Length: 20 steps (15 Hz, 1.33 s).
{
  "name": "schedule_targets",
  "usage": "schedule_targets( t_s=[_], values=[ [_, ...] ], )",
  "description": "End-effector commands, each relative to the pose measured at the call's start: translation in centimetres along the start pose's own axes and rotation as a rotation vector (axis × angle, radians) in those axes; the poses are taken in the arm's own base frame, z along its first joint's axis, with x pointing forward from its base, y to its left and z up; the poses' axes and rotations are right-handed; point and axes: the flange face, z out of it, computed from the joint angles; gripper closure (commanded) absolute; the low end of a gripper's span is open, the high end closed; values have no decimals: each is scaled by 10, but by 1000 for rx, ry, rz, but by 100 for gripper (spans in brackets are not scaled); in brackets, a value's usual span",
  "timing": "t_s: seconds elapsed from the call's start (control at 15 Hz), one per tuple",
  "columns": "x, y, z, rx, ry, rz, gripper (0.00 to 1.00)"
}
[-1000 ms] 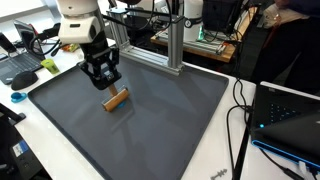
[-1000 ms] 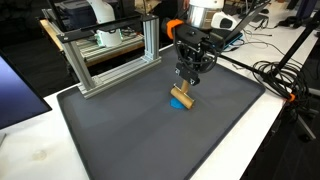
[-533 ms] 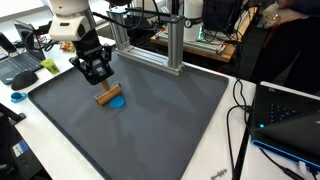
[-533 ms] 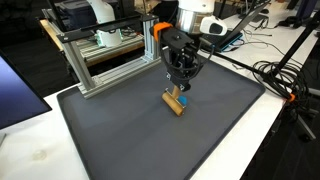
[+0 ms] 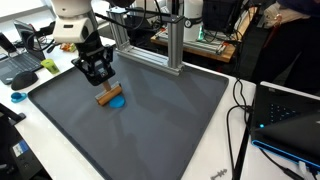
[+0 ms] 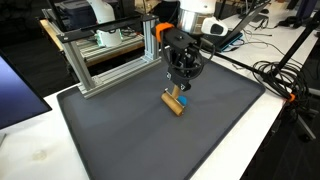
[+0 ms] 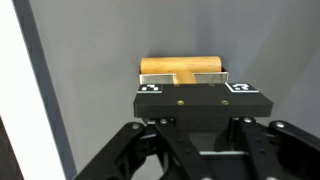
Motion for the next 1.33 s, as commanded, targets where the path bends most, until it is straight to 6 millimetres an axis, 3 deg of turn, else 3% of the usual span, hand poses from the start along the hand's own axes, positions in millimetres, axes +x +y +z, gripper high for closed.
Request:
schedule_targets(
  t_s=[0.0, 0.53, 0.87, 1.07, 1.27],
  values=[
    [35, -19, 14, 38, 47, -53, 78],
    [80, -36, 16, 58, 122, -101, 78],
    [69, -31, 9, 50, 140, -77, 78],
    [59, -33, -18, 61, 198, -57, 78],
    [42, -44, -60, 85, 273, 6, 78]
  ],
)
